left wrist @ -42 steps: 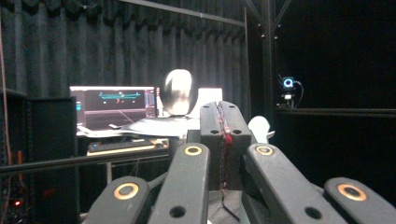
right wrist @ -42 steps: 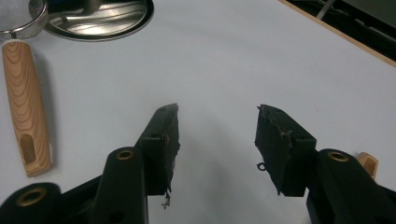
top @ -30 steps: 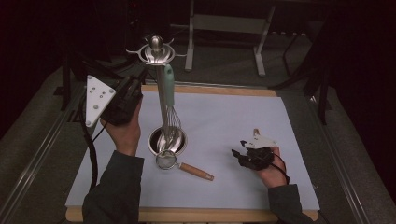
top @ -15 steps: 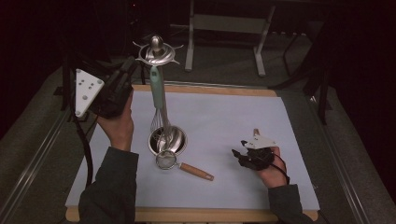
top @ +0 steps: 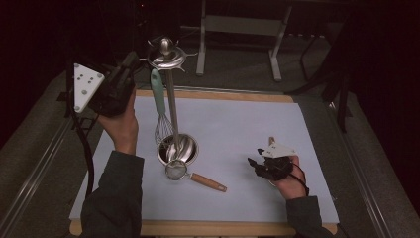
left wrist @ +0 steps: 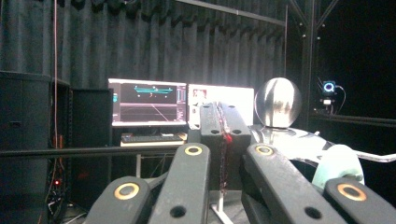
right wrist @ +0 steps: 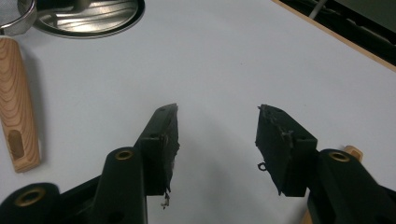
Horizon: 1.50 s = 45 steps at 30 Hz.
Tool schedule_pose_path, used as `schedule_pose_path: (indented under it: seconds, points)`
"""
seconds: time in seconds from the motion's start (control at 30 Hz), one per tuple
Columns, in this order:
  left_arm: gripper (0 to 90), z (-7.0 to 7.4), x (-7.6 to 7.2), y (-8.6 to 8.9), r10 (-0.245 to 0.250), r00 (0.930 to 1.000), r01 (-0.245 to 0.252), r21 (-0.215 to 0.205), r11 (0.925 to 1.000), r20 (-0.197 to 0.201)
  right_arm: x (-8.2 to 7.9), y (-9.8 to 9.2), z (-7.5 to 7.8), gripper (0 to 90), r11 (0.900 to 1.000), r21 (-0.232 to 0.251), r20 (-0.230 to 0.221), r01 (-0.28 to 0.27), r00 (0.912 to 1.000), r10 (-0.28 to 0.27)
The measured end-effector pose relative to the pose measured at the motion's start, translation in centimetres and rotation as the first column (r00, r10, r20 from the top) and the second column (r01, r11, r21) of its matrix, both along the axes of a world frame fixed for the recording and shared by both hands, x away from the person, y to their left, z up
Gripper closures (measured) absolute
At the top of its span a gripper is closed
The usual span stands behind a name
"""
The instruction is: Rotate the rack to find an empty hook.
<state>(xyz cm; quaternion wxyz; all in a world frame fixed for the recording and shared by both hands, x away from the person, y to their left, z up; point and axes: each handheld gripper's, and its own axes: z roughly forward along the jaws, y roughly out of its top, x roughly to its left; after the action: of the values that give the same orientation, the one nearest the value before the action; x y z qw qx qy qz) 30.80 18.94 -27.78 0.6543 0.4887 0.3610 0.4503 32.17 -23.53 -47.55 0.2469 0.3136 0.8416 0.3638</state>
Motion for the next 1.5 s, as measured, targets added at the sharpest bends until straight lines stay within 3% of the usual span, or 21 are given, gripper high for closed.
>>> schedule_pose_path:
  seconds: [0.43,0.9,1.37,1.5]
  points:
    - [89.9,-0.9,0.4,0.2,0.008,0.9997,-0.007,0.007,0.9999,-0.024,0.0,-0.1,0.0,48.4,1.0,0.0,-0.001,0.002,1.0,-0.002]
    - [89.9,0.1,1.6,0.3,0.025,0.9977,-0.022,0.036,0.9991,-0.064,0.1,-0.1,-0.1,48.4,1.0,0.001,-0.005,0.002,1.0,-0.002]
    - [89.3,-0.9,0.4,1.0,0.024,0.9968,-0.019,0.069,0.9975,-0.076,0.1,-0.2,-0.1,48.4,1.0,-0.005,-0.008,0.002,1.0,-0.002]
    - [88.6,-1.6,0.4,1.9,0.022,0.9936,-0.016,0.052,0.9985,-0.111,0.1,-0.2,-0.1,48.4,1.0,-0.001,-0.011,0.001,0.9999,-0.001]
